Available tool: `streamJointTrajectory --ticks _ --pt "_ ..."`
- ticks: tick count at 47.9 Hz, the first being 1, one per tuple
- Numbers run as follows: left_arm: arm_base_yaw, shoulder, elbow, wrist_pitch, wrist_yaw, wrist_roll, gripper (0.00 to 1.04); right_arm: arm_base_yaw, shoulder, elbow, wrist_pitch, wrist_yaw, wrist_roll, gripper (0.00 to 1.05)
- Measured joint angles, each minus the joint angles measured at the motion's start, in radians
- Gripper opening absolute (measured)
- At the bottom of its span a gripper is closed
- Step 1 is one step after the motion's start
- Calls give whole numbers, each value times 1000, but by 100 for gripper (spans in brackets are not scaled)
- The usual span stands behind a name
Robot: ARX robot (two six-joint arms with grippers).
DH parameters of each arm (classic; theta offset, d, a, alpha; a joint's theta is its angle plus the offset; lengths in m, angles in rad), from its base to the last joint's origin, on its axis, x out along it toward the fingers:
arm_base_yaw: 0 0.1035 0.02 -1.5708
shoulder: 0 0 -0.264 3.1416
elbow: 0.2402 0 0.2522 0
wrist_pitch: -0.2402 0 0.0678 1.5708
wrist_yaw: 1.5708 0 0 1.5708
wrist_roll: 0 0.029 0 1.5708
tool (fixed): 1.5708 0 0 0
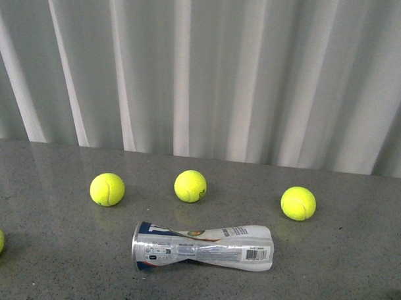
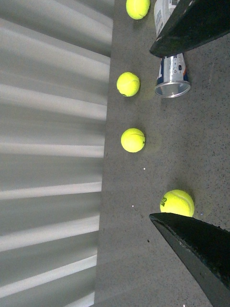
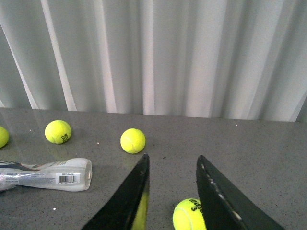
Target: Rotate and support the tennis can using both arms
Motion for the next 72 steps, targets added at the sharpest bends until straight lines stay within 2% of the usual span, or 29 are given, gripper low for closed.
streamJointTrajectory --ticks 2,8,13,15,18,45,47,49,50,53,59,61,67,72 --pt "0 0 0 0 0 0 98 0 0 0 0 1 0 46" --pt "0 0 0 0 0 0 98 0 0 0 0 0 0 69" --pt "0 0 0 0 0 0 98 0 0 0 0 0 0 94" --pt "0 0 0 0 0 0 98 0 0 0 0 1 1 100" --pt "0 0 0 0 0 0 98 0 0 0 0 1 0 97" --pt "0 5 2 -6 4 -9 98 0 0 0 0 1 0 97" --pt "3 40 27 -81 28 -50 98 0 0 0 0 1 0 97" --pt "7 190 115 -262 127 -155 98 0 0 0 0 1 0 97" --pt "8 247 139 -284 158 -182 98 0 0 0 0 0 0 97" --pt "23 447 209 -219 272 -225 98 0 0 0 0 -2 0 97" --pt "82 861 383 41 460 -213 98 0 0 0 0 -1 0 97" --pt "96 1009 456 48 519 -201 98 0 0 0 0 -1 0 97" --pt "98 1371 588 81 621 -185 98 0 0 0 0 -1 0 97" --pt "81 1575 684 117 644 -174 98 0 0 0 0 -2 0 97"
